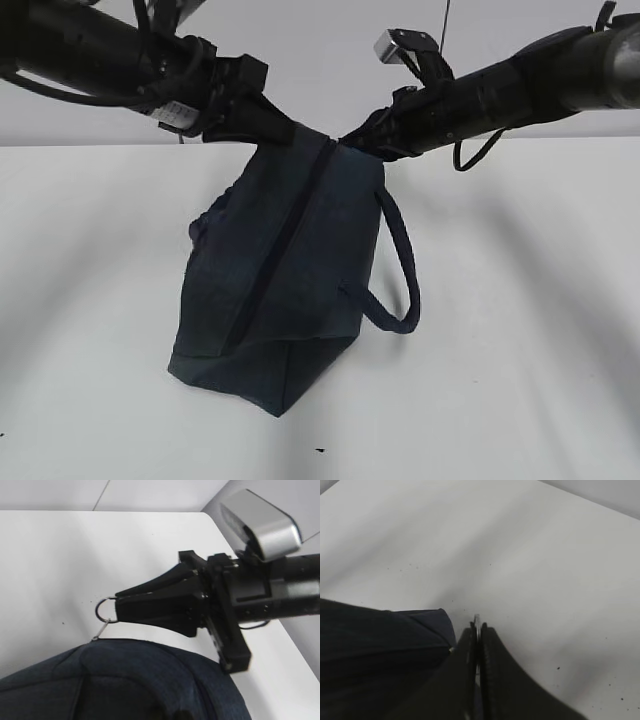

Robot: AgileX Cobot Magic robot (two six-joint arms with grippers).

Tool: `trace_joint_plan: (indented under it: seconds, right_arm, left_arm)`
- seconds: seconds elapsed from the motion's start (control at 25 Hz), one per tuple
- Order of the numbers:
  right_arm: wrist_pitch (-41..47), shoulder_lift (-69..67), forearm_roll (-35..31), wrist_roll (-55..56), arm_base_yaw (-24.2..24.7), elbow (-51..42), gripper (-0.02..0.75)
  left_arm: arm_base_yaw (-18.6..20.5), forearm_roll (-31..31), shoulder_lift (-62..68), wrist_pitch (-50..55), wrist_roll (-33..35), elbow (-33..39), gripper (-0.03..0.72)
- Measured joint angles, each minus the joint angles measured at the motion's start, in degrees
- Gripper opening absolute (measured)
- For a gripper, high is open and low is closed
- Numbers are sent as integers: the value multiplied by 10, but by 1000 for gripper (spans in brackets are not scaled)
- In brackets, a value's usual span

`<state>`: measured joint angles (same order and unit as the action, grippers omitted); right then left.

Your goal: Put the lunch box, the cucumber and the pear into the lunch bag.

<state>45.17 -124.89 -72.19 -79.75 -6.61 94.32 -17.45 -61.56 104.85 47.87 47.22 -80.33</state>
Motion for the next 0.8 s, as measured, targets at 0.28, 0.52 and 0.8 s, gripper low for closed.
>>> trace_joint_plan:
  seconds: [0.28, 0.52, 0.8]
  right_arm:
    - [30, 11, 32, 6, 1, 0, 88]
    - [36, 42, 50, 43, 1, 0, 365]
    - [33, 89, 199, 231, 2, 0, 430]
  left_arm:
    - [0, 8, 30, -56, 0, -14, 63]
    - [0, 27, 37, -68, 0, -31, 369]
    - [0, 141, 18, -67, -2, -41, 411]
